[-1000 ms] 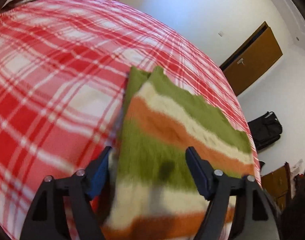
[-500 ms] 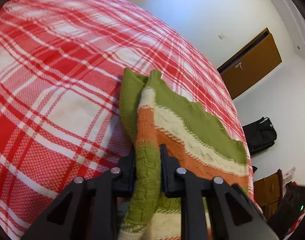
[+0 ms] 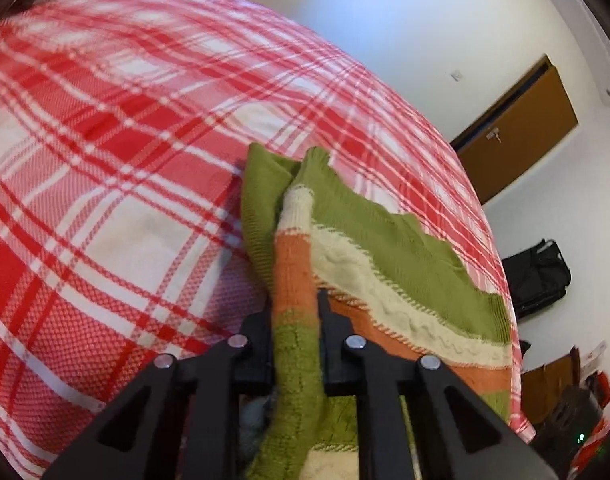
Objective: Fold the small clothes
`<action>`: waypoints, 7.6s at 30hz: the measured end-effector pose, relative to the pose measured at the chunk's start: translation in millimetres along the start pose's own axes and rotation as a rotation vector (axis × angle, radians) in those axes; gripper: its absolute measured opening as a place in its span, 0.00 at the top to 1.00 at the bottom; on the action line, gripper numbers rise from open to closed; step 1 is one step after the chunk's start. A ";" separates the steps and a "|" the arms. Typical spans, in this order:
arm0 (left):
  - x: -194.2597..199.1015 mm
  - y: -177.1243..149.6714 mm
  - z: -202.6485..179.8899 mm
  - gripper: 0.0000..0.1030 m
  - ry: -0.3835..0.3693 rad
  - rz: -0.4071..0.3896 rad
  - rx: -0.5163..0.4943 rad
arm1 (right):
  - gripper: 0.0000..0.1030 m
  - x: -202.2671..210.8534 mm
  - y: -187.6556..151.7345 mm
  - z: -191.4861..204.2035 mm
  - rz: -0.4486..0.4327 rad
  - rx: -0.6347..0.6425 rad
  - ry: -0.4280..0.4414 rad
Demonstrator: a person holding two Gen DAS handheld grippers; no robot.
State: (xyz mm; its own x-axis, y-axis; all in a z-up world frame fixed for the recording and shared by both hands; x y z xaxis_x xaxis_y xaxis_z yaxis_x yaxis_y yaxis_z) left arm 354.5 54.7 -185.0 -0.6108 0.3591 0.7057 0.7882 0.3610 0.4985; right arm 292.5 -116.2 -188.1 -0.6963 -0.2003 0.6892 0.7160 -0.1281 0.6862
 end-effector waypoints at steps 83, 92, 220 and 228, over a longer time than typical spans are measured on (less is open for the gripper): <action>38.7 -63.9 -126.5 0.16 0.103 -0.091 -0.436 | 0.81 84.4 19.4 -163.2 -0.034 0.047 -0.140; 1.1 -105.0 -164.8 0.16 0.175 -0.040 -0.584 | 0.60 84.6 11.9 -182.2 -0.066 -0.032 -0.142; -6.2 -138.8 -197.5 0.68 0.026 0.095 -0.575 | 0.65 138.4 -26.3 -124.6 -0.093 -0.174 -0.019; 11.7 -174.2 -239.0 0.68 -0.035 0.087 -0.679 | 0.65 204.7 -43.9 -153.1 -0.181 -0.221 -0.100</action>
State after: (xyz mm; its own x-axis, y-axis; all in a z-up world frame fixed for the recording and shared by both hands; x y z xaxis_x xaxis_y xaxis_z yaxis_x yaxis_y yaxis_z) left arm 228.1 -209.7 -143.2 -0.5358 0.3944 0.7466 0.7003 -0.2864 0.6539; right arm 126.1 -300.3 -112.7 -0.8074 -0.0598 0.5869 0.5652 -0.3635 0.7405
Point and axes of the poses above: each gripper's, at about its wrist camera, not at the fingertips, and x roughly against the way its jaws point, z to its left, y to its top, the point moved 8 cm from there along -x, roughly the way its jaws point
